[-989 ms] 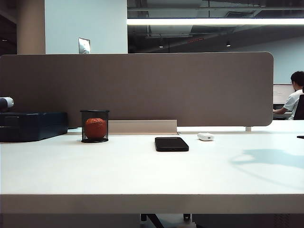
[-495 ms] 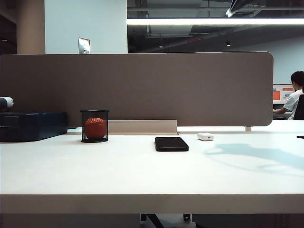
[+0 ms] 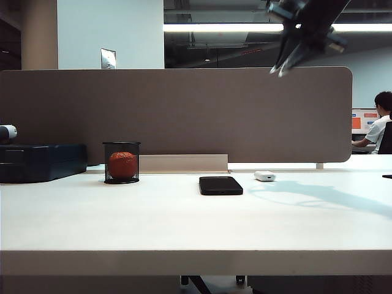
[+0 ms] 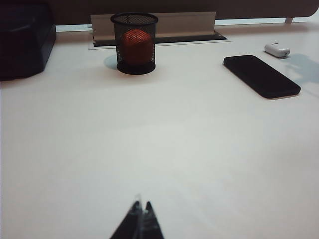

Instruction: Find the wireless headphone case on the desktop and place it on the left side of the phone.

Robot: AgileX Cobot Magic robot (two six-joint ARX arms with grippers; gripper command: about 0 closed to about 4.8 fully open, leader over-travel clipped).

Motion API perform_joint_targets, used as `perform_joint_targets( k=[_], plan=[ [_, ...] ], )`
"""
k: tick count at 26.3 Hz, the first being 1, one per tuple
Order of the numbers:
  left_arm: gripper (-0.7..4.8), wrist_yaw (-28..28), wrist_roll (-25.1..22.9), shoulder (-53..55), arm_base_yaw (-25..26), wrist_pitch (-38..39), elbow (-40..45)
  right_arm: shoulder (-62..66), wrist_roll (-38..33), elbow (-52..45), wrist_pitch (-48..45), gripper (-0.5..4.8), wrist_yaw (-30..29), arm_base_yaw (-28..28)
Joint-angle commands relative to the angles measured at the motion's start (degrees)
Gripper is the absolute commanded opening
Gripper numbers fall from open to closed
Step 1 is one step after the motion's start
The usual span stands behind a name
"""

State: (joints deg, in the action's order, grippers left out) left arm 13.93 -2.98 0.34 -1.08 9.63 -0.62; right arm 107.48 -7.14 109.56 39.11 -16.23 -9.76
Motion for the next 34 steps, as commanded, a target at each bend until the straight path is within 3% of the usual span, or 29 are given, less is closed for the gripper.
perform_joint_targets(
  k=[1,6,12,18,23,34],
  plan=[
    [-0.05,0.3,0.0,0.0,0.0,-0.3,-0.1,2.4,1.8,0.2,-4.7,1.50,1.7,-0.8],
    [-0.05,0.3,0.0,0.0,0.0,-0.3,-0.1,7.1,1.9,0.2,-9.4,1.52,3.5,-1.5],
    [-0.05,0.3,0.0,0.0,0.0,-0.3,-0.1,14.6,2.9,0.3,-17.9,3.26,10.0,-1.9],
    [-0.05,0.3,0.0,0.0,0.0,-0.3,-0.1,19.4,2.9,0.3,-25.9,3.50,10.2,-2.1],
    [-0.05,0.3,0.0,0.0,0.0,-0.3,-0.1,24.8,2.8,0.3,-33.6,4.33,13.1,-2.6],
    [-0.05,0.4,0.0,0.0,0.0,-0.3,-0.1,31.9,2.8,2.9,-37.9,4.32,16.8,-2.6]
  ],
)
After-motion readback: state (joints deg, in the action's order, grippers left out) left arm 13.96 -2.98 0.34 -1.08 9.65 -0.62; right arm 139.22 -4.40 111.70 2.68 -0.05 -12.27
